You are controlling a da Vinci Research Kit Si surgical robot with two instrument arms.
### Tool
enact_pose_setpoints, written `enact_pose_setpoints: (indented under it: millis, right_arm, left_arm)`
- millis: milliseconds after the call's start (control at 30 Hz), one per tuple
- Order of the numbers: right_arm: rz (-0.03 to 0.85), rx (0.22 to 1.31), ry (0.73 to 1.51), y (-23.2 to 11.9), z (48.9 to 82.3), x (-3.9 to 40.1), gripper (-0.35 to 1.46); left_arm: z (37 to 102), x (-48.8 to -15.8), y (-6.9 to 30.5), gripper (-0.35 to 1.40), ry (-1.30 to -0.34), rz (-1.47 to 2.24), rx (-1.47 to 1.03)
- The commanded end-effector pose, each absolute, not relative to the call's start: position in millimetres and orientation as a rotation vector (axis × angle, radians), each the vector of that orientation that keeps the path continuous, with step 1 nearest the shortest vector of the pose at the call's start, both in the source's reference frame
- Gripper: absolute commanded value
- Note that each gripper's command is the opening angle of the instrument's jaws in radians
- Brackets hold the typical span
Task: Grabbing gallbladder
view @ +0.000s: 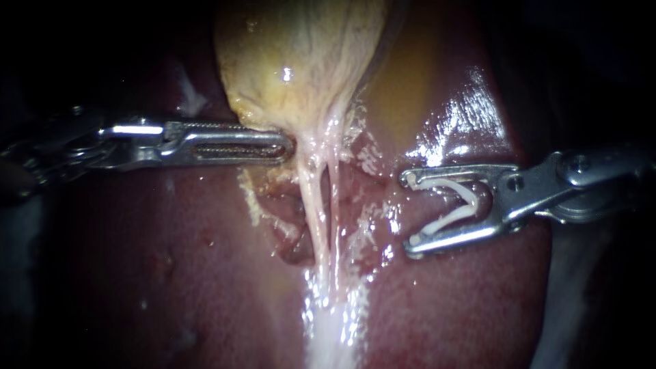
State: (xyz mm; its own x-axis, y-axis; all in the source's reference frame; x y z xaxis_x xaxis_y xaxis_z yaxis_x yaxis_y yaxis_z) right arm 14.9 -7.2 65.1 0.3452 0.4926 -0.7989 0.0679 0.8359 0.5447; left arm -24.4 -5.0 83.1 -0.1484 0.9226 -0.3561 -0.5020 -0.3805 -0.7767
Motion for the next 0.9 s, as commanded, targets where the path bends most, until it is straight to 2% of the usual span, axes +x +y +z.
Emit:
enact_pose_setpoints:
  millis: [33,500,900]
  right_arm:
    - [0.294,0.545,1.201,-7.2,65.1,14.9,0.5]
    - [0.294,0.545,1.201,-7.1,65.1,14.9,0.5]
    - [0.295,0.544,1.201,-7.1,65.2,14.9,0.5]
  left_arm:
    - [82.8,-24.4,-5.0,-0.35,-0.609,1.729,-1.024]
    - [81.4,-23.9,-5.0,-0.35,-0.634,1.725,-1.022]
    - [77.5,-23.3,-6.0,-0.35,-0.66,1.738,-1.024]
